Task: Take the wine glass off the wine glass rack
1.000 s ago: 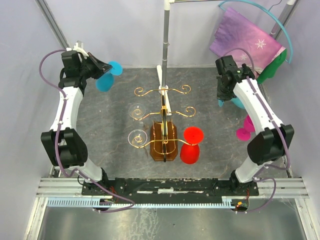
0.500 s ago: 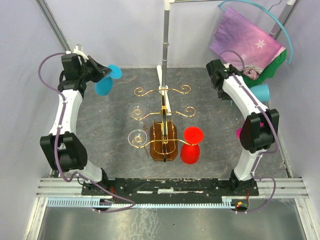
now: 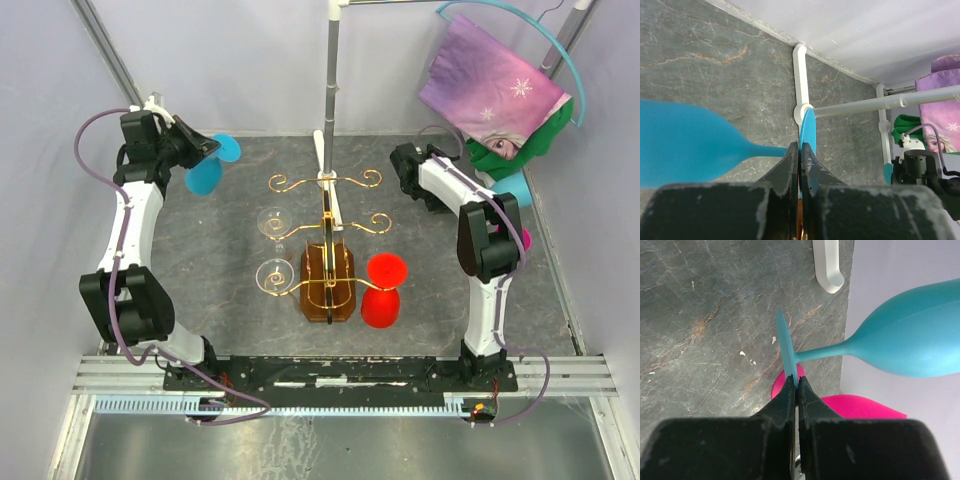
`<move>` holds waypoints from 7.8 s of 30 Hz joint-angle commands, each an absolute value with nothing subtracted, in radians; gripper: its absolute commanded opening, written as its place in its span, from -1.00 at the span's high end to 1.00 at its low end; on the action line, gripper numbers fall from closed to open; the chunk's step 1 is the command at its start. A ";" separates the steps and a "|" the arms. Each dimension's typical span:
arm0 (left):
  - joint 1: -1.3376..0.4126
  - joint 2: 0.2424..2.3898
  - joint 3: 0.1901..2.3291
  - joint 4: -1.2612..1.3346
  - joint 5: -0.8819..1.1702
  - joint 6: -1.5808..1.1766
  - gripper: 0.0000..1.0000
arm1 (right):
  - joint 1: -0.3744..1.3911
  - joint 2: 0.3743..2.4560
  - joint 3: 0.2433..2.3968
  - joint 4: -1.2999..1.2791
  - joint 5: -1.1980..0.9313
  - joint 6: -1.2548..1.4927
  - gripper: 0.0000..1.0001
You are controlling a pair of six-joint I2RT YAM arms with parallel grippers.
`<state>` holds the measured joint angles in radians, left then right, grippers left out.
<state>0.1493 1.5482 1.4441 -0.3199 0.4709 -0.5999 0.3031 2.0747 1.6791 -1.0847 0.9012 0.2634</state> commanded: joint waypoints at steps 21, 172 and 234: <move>0.155 1.527 1.452 -0.344 0.424 -0.516 0.95 | 0.320 2.301 1.700 -1.148 1.076 0.427 0.99; -0.267 2.269 1.456 -0.824 -0.460 -0.232 -0.15 | 0.341 2.242 1.616 -1.092 0.501 0.287 -0.01; -0.194 2.105 1.750 -0.856 -0.122 -0.203 -0.57 | 0.321 2.037 1.909 -1.202 0.015 0.220 0.07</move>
